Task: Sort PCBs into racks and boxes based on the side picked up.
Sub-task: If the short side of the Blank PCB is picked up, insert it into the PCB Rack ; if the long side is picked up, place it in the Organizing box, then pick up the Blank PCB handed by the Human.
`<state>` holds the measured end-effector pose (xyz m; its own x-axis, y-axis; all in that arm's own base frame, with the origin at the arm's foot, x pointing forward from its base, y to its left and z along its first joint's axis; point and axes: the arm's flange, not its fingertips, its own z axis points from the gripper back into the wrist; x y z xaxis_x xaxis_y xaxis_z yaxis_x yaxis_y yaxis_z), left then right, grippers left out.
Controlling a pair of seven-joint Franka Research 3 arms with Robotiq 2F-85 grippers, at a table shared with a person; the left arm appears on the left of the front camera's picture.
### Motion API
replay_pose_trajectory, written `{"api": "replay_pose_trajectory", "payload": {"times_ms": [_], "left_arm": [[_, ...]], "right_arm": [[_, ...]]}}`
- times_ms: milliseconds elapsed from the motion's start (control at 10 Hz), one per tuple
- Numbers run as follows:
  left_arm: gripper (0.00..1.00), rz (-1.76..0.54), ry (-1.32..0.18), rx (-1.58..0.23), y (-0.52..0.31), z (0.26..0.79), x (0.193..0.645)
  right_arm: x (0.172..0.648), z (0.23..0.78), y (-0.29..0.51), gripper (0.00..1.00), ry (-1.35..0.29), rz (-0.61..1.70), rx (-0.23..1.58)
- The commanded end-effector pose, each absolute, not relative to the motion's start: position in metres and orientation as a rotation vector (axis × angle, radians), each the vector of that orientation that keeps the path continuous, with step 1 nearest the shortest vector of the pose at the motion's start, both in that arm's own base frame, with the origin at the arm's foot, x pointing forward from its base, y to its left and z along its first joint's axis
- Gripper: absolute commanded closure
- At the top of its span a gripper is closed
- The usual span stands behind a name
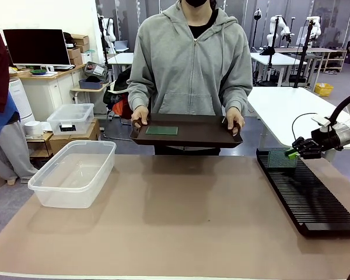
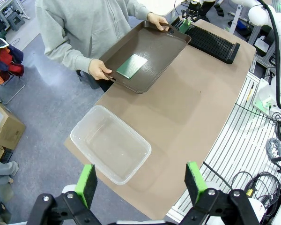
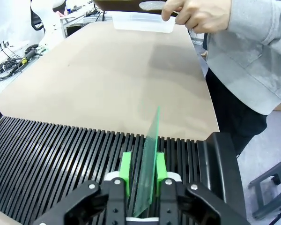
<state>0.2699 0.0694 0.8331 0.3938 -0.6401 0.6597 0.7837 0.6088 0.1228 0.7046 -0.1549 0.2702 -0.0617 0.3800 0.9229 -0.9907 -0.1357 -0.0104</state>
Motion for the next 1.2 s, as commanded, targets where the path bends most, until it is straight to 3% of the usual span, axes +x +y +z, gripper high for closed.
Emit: {"api": "replay_pose_trajectory", "payload": {"times_ms": [0, 100, 200, 300, 400, 500, 600, 1000, 1100], "left_arm": [[0.0, -0.908, -0.729, -0.226, 0.069, 0.832, 0.27], [0.0, -0.908, -0.729, -0.226, 0.069, 0.832, 0.27], [0.0, -0.908, -0.729, -0.226, 0.069, 0.832, 0.27], [0.0, -0.908, -0.729, -0.226, 0.069, 0.832, 0.27], [0.0, -0.908, -0.729, -0.226, 0.069, 0.832, 0.27], [0.0, -0.908, -0.729, -0.226, 0.069, 0.832, 0.27], [0.0, -0.908, -0.729, -0.226, 0.069, 0.832, 0.27], [0.0, -0.908, -0.729, -0.226, 0.069, 0.832, 0.27], [0.0, -0.908, -0.729, -0.226, 0.069, 0.832, 0.27]], "right_arm": [[0.703, 0.274, -0.157, 0.42, -0.868, 1.508, 0.97], [0.702, 0.275, -0.158, 0.56, -0.875, 1.512, 0.969], [0.701, 0.278, -0.159, 0.23, -0.875, 1.518, 0.964], [0.701, 0.284, -0.163, 0.37, -0.883, 1.521, 0.951], [0.699, 0.293, -0.167, 0.04, -0.892, 1.52, 0.931], [0.696, 0.304, -0.173, 0.18, -0.902, 1.519, 0.895], [0.692, 0.316, -0.176, 0.0, -0.897, 1.53, 0.873], [0.671, 0.355, -0.176, 0.0, -0.849, 1.552, 0.799], [0.695, 0.348, -0.184, 0.0, -0.871, 1.543, 0.85]]}}
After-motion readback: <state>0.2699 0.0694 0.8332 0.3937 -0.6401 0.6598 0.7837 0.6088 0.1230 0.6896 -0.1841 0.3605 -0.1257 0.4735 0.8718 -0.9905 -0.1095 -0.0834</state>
